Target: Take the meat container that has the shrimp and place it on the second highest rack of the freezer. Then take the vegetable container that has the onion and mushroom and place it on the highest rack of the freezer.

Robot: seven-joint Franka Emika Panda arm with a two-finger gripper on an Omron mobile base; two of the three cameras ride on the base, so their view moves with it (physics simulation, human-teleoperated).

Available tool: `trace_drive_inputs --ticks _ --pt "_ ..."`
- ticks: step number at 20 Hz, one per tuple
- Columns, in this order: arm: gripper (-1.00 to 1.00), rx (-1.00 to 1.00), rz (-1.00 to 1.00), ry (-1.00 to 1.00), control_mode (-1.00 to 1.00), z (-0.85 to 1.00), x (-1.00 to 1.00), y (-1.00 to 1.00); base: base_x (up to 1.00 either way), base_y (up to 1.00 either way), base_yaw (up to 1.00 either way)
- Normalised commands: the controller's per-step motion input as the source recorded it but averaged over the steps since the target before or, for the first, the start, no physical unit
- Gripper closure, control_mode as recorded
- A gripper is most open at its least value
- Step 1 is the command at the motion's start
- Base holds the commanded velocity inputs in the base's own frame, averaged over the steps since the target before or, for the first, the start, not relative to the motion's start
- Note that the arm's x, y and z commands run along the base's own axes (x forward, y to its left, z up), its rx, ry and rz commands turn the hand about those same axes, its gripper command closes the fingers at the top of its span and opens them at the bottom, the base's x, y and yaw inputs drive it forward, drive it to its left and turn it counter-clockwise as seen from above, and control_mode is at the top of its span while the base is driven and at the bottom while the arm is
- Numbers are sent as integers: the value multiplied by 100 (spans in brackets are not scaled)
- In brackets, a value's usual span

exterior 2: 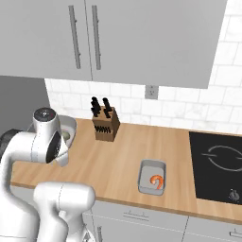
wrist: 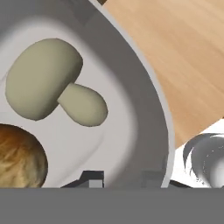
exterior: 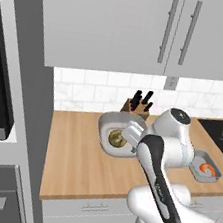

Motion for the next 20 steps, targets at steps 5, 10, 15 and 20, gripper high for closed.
trace_drive_inputs --ticks 5,10,15,20 --pt "100 0 0 -2 -100 100 -56 -38 0 0 0" --pt "100 0 0 8 -100 100 -39 -37 0 0 0" --pt "100 0 -4 18 -100 68 -55 -5 0 0 0" --pt "100 0 0 0 100 0 0 0 -100 4 3"
